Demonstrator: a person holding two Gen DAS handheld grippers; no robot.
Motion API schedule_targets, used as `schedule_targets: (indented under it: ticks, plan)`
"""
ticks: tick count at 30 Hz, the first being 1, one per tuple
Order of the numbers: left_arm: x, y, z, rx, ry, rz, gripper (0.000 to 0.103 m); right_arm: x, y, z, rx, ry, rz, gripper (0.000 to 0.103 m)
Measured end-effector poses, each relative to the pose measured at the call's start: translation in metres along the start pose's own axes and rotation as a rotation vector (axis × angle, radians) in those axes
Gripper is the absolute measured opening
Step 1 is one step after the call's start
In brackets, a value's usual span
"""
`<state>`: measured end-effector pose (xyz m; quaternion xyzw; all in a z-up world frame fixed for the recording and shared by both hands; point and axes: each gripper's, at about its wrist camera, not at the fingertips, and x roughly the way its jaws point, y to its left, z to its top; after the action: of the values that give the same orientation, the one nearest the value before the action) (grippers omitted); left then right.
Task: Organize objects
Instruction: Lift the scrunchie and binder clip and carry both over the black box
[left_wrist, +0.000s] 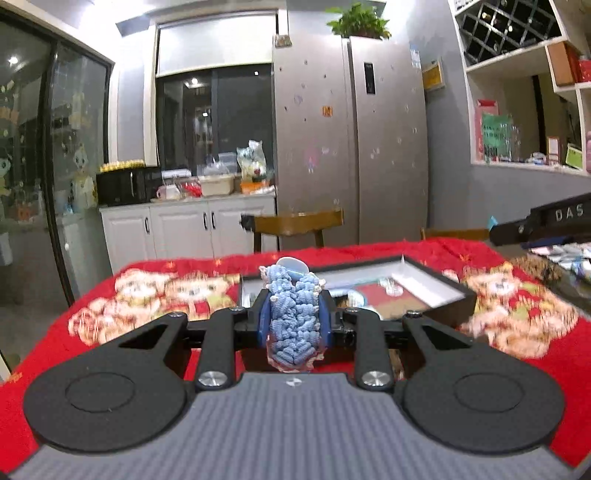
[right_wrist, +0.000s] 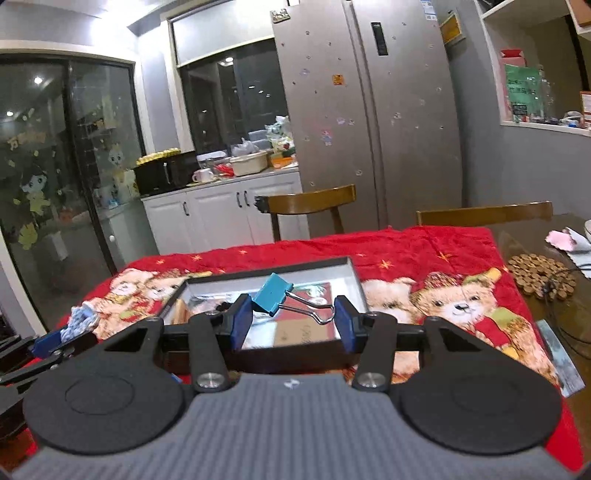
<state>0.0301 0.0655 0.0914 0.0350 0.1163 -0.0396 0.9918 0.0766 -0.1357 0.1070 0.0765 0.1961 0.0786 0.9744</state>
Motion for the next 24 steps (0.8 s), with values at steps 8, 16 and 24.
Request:
schedule_targets:
  ticks: [8, 16, 24]
  plan:
    - [0.01, 0.007, 0.043, -0.026, -0.065, 0.056, 0.031, 0.02, 0.018, 0.028, -0.011, 0.024, 0.048, 0.052]
    - [0.036, 0.015, 0.083, -0.026, -0.082, 0.096, 0.031, 0.061, 0.035, 0.057, 0.015, 0.085, 0.089, 0.052]
    - [0.075, 0.022, 0.104, -0.115, -0.096, 0.082, 0.031, 0.105, 0.049, 0.074, 0.022, 0.106, 0.146, 0.052]
